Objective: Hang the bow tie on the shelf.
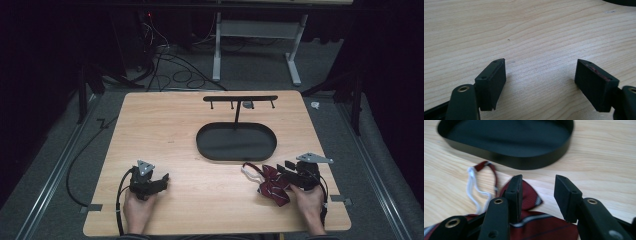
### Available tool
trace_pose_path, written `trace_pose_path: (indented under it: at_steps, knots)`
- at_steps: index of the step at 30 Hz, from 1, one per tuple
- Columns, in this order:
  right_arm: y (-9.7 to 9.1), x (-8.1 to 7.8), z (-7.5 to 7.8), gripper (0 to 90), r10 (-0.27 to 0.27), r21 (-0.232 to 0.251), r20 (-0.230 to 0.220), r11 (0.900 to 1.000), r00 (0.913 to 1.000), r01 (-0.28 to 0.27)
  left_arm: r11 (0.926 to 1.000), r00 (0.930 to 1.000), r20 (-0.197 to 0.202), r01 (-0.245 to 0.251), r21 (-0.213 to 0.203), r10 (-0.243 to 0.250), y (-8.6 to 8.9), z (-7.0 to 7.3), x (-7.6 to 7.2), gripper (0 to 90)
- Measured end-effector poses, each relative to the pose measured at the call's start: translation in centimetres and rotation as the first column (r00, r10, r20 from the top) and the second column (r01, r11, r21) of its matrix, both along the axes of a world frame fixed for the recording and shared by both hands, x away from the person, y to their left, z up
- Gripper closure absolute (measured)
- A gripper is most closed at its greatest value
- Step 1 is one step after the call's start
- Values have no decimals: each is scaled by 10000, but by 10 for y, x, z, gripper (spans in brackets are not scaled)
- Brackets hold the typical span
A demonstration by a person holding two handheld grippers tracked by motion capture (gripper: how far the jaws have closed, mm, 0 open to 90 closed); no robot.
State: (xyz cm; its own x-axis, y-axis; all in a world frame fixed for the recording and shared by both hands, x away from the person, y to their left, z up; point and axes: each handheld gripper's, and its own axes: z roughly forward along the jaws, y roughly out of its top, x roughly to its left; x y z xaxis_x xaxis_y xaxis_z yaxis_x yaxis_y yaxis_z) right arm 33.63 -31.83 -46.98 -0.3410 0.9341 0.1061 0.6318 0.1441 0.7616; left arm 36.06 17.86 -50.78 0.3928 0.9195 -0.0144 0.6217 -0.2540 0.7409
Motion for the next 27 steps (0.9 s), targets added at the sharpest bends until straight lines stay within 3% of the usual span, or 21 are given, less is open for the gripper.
trace_pose_path:
  at_steps: [4,11,16,27]
  knots:
    - [15,2,1,619,508,-87,-106,9987,9987,-509,10000,10000,-3,5,-8,-5,0,0,0,254]
    - [29,6,3,638,932,-76,-153,9956,9955,-934,10000,10000,-4,7,-10,-7,0,0,0,254]
    - [45,13,1,653,1395,-281,-515,9896,9889,-1411,10000,10000,5,-5,-23,5,0,0,0,254]
    - [63,28,-2,681,1734,-585,-963,9820,9801,-1795,10000,10000,-3,5,-19,-5,0,0,0,255]
